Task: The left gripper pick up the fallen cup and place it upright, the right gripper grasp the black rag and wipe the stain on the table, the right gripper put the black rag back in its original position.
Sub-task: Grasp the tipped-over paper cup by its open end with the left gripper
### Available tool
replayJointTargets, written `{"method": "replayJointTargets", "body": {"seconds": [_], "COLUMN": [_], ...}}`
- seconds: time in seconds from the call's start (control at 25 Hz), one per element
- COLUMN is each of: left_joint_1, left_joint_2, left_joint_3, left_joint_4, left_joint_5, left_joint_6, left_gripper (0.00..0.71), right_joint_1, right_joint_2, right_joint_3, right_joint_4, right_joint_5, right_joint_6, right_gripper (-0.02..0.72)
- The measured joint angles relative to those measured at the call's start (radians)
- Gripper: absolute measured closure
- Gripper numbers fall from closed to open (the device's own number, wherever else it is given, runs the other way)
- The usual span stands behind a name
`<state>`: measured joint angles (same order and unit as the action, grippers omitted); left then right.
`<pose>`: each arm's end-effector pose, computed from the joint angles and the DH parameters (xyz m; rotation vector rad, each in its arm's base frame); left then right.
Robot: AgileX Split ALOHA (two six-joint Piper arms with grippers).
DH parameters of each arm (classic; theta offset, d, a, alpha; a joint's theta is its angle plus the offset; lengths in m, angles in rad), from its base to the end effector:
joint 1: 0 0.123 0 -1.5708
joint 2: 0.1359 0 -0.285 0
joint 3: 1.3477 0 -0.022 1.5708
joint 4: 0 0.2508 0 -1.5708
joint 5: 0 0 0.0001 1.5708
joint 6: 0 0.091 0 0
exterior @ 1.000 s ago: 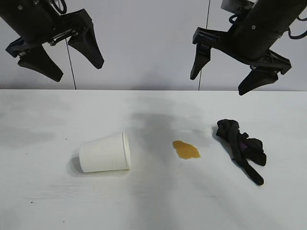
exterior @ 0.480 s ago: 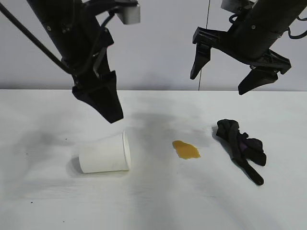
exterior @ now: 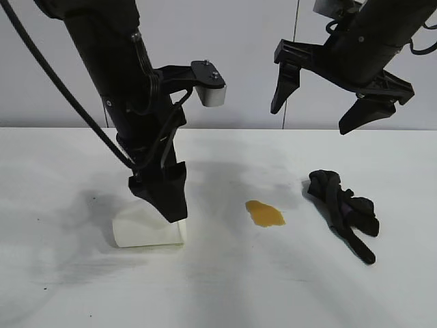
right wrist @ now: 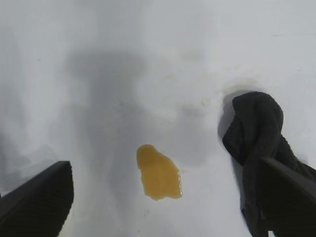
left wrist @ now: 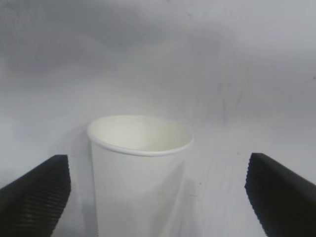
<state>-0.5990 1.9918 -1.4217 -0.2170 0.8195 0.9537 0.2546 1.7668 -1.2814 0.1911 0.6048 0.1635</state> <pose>0.3287 -0.2417 0.1816 1.8584 2.1498 -0.1827 0.3670 0.1057 0.2396 0.0449 2.5966 0.3534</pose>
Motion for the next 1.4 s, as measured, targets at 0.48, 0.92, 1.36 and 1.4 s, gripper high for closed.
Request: {"method": "replayJointTargets", "body": {"seconds": [0.48, 0.92, 1.36, 1.4], "left_joint_1": [0.000, 0.000, 0.000, 0.000], "left_joint_2": [0.055, 0.107, 0.110, 0.110], "left_joint_3": [0.052, 0.058, 0.058, 0.058], "left_joint_4": [0.006, 0.003, 0.002, 0.002], "left_joint_5": [-0.055, -0.137, -0.136, -0.135], "left_joint_6": [0.002, 0.013, 0.022, 0.023], "left_gripper": [0.016, 0.016, 0.163, 0.165], "right_joint_1": [0.000, 0.000, 0.000, 0.000], "right_joint_2": [0.000, 0.000, 0.000, 0.000], "right_joint_3": [0.000, 0.000, 0.000, 0.000], "right_joint_4": [0.000, 0.000, 0.000, 0.000], "right_joint_5": [-0.001, -0.004, -0.005, -0.005], "right_joint_6": [-0.001, -0.001, -0.002, -0.003], "right_gripper": [0.009, 0.009, 0.009, 0.009]}}
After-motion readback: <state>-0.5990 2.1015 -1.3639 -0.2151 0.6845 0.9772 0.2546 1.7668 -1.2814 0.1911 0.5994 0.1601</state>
